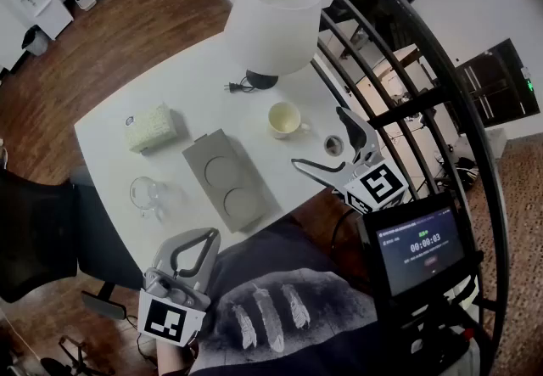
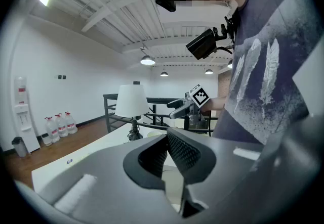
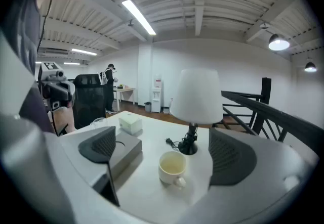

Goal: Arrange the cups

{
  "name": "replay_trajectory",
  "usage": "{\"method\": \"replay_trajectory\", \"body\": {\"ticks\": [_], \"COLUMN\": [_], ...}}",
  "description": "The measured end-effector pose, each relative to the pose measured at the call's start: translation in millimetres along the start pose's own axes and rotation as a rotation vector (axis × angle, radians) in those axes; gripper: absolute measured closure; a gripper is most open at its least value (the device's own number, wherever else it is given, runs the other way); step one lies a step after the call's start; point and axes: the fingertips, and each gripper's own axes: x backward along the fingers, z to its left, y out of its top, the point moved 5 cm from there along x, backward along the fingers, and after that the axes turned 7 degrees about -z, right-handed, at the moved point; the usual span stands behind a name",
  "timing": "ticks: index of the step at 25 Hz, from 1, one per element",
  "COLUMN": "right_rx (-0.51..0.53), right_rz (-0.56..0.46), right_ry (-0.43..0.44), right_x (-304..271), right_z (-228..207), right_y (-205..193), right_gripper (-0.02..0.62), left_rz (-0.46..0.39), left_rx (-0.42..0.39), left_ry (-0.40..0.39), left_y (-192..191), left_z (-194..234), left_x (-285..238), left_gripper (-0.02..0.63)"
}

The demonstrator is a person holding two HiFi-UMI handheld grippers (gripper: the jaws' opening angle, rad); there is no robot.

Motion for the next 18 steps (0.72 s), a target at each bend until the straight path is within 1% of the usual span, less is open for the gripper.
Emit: {"method": "replay_trajectory", "body": {"ticks": [2, 5, 6, 7, 9, 13, 15, 18], "right_rx": [0.025, 0.022, 0.018, 0.014, -0.003, -0.039, -0.040, -0.015], "right_rz": [0.057, 0.138, 0.160, 0.178, 0.201, 0.200, 0.210, 0.238], "right_ry": [-0.010, -0.026, -0.023, -0.015, 0.012, 0.078, 0.110, 0.152], "right_x": [-0.4, -10.1, -17.5, -25.8, -42.4, -73.8, -87.8, -105.5], "right_z": [-19.7, -46.2, -52.4, -56.8, -61.2, -59.5, -57.3, -53.2], "right_y": [-26.3, -68.7, -82.2, -94.9, -115.7, -144.4, -154.4, -165.9], "right_gripper": [0.026, 0.026, -0.002, -0.002, -0.002, -0.002, -0.002, -0.002], "left_rz": [0.003, 0.020, 0.029, 0.038, 0.054, 0.086, 0.104, 0.125], "left_rx": [0.001, -0.019, -0.026, -0.029, -0.024, -0.015, -0.018, -0.017], "left_ry": [0.005, 0.013, 0.022, 0.033, 0.057, 0.097, 0.113, 0.139], "left_y": [4.7, 9.3, 9.8, 10.1, 10.0, 8.4, 7.3, 6.7], "left_z": [-5.8, -9.8, -9.8, -9.5, -9.1, -10.2, -10.6, -9.7], "left_x": [-9.4, -21.3, -23.9, -26.0, -29.2, -34.3, -36.9, -39.3], "left_gripper": [0.591, 0.591, 0.591, 0.591, 0.591, 0.591, 0.591, 0.591]}}
